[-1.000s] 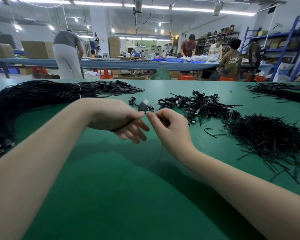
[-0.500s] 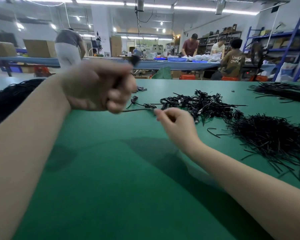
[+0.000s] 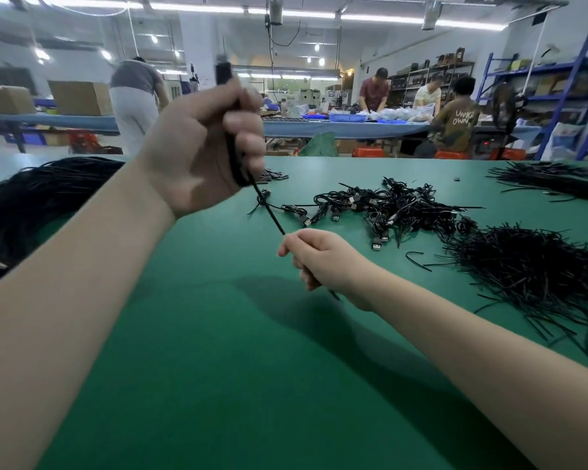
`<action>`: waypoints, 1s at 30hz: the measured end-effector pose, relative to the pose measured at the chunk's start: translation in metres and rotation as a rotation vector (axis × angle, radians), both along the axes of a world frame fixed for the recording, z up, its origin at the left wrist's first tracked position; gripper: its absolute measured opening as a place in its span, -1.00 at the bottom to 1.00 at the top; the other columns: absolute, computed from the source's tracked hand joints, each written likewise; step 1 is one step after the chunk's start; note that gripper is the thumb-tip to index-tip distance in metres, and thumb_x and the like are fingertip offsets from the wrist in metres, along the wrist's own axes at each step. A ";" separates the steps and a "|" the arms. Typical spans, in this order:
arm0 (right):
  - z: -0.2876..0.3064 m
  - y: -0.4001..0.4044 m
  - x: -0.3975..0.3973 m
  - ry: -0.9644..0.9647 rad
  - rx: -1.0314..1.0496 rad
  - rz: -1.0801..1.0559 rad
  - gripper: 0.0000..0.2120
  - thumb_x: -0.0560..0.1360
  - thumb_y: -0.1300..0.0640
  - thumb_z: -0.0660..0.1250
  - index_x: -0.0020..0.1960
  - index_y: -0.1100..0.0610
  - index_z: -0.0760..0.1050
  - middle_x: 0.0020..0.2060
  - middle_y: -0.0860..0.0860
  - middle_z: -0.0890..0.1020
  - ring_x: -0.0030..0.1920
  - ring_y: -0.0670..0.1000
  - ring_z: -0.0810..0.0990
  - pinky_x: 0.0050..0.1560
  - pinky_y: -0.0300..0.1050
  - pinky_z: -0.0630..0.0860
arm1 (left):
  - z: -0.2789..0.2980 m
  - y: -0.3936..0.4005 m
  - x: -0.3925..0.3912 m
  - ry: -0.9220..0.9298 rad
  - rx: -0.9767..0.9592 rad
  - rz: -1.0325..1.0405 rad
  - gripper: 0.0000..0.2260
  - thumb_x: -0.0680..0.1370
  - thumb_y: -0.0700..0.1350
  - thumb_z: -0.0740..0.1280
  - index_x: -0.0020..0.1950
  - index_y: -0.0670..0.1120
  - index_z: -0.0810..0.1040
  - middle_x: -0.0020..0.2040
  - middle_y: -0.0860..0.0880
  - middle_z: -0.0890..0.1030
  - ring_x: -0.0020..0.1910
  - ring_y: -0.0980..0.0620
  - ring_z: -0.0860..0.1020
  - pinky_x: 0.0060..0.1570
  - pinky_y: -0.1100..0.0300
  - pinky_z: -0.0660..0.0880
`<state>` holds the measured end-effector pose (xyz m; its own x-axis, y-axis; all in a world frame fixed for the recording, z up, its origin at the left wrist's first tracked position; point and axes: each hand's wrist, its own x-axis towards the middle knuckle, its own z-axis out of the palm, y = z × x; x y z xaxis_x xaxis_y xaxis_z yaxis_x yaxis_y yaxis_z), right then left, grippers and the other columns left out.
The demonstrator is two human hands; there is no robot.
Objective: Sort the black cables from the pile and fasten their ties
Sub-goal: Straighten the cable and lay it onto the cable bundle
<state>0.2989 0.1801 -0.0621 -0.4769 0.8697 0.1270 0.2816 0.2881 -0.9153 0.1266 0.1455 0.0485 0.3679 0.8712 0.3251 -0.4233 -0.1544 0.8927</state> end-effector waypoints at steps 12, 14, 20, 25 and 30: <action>0.018 -0.019 -0.018 0.176 0.485 -0.198 -0.75 0.62 0.16 0.16 -0.20 0.08 0.51 -0.46 -0.11 0.48 -0.47 -0.14 0.44 -0.37 -0.20 0.37 | -0.034 0.027 0.017 0.269 -0.151 0.325 -0.61 0.66 0.04 0.09 0.15 -0.20 0.58 0.06 -0.09 0.68 0.01 0.08 0.66 -0.08 0.26 0.60; 0.010 -0.019 -0.020 0.206 0.391 -0.124 -0.75 0.62 0.15 0.16 -0.18 0.03 0.52 -0.43 -0.06 0.54 -0.49 -0.20 0.43 -0.42 -0.32 0.34 | -0.029 0.023 0.019 0.163 -0.132 0.315 -0.64 0.66 0.01 0.11 0.10 -0.21 0.59 0.05 -0.10 0.68 0.06 0.02 0.65 0.00 0.28 0.59; -0.001 -0.008 -0.009 0.192 0.184 0.010 -0.80 0.62 0.13 0.19 0.07 0.07 0.60 -0.07 -0.04 0.66 -0.15 -0.17 0.57 -0.07 -0.28 0.50 | -0.022 0.018 0.026 -0.029 -0.206 0.266 -0.73 0.67 -0.07 0.11 -0.15 -0.06 0.50 -0.34 0.07 0.56 -0.32 0.14 0.59 -0.41 0.39 0.44; 0.012 -0.001 -0.005 0.464 -0.410 0.104 -0.69 0.64 -0.07 0.07 0.04 0.04 0.55 -0.08 0.02 0.68 -0.09 0.02 0.65 -0.06 -0.13 0.49 | -0.038 0.018 0.029 0.152 -0.256 0.126 -0.76 0.66 -0.04 0.11 -0.18 -0.03 0.42 -0.39 0.11 0.42 -0.47 0.21 0.38 -0.50 0.40 0.30; 0.004 0.003 -0.001 0.522 -0.362 -0.022 -0.87 0.59 0.15 0.25 -0.13 0.11 0.50 -0.42 -0.08 0.63 -0.29 0.00 0.63 -0.13 -0.13 0.52 | -0.050 0.022 0.033 0.317 -0.267 0.195 -0.72 0.66 -0.04 0.13 -0.15 -0.10 0.49 -0.31 -0.02 0.57 -0.34 0.07 0.59 -0.19 0.20 0.57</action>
<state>0.2983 0.1832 -0.0584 -0.4129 0.9101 0.0344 -0.2259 -0.0657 -0.9719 0.1598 0.1672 -0.0016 0.2343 0.9719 -0.0226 -0.1082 0.0491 0.9929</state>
